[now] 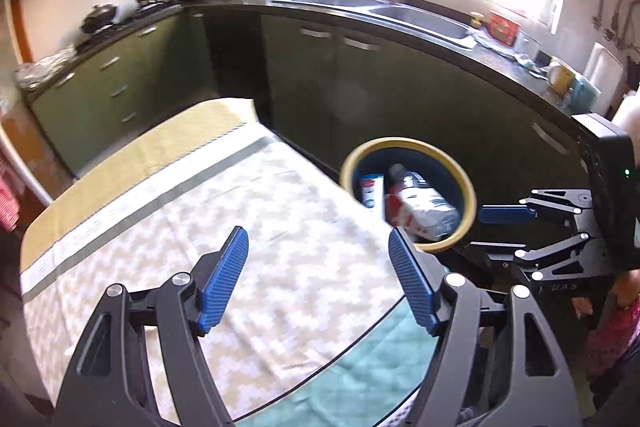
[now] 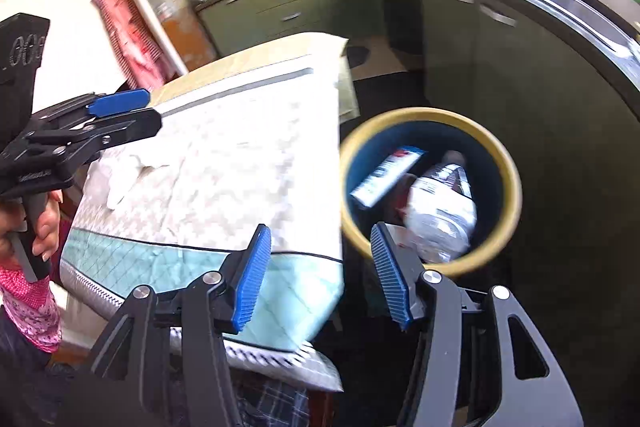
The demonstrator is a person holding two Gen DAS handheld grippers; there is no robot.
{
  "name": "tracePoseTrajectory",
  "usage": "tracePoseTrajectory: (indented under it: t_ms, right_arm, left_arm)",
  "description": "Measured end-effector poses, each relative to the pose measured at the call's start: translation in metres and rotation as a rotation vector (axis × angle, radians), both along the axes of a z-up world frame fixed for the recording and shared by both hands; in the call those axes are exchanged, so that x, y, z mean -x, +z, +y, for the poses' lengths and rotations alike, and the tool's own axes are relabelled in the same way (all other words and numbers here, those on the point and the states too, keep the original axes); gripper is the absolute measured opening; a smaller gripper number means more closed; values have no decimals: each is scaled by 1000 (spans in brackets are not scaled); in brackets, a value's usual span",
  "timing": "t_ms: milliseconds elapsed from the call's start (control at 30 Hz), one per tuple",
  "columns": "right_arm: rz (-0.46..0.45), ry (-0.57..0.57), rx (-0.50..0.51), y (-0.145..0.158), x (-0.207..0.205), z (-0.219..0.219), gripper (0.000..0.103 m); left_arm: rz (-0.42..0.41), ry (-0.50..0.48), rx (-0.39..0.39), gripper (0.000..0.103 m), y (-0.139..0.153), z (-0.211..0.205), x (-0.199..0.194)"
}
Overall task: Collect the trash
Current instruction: 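Grasp the white paper towel with the right gripper, then grasp the clear plastic cup rim with left while right lifts the paper towel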
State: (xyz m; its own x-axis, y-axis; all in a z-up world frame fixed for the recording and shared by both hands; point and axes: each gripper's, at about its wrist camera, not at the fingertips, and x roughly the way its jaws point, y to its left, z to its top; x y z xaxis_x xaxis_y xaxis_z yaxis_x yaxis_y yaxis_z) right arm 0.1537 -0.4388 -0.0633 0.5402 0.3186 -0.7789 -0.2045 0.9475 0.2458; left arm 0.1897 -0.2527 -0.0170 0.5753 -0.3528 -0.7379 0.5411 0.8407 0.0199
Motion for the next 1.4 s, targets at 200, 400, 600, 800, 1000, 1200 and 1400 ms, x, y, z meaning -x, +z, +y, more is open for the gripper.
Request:
tracePoseTrajectory:
  t_ms: [200, 400, 600, 800, 1000, 1200, 1400]
  right_arm:
    - [80, 272, -34, -14, -65, 147, 59]
    - [134, 321, -65, -29, -132, 238, 67]
    - [181, 318, -3, -47, -169, 293, 67]
    - [186, 320, 85, -63, -175, 315, 70]
    - [156, 330, 136, -64, -172, 317, 16]
    - [124, 307, 49, -37, -159, 284, 14]
    - [55, 246, 34, -10, -140, 243, 14]
  left_arm:
    - [-64, 391, -15, 81, 1, 152, 23]
    - [-37, 574, -14, 85, -15, 238, 38]
    - [-15, 590, -27, 85, -29, 258, 39]
    - [5, 574, -39, 87, -39, 257, 32]
    - [19, 556, -24, 88, -42, 258, 26]
    - [57, 439, -8, 89, -36, 253, 4]
    - [135, 333, 6, 89, -25, 245, -33]
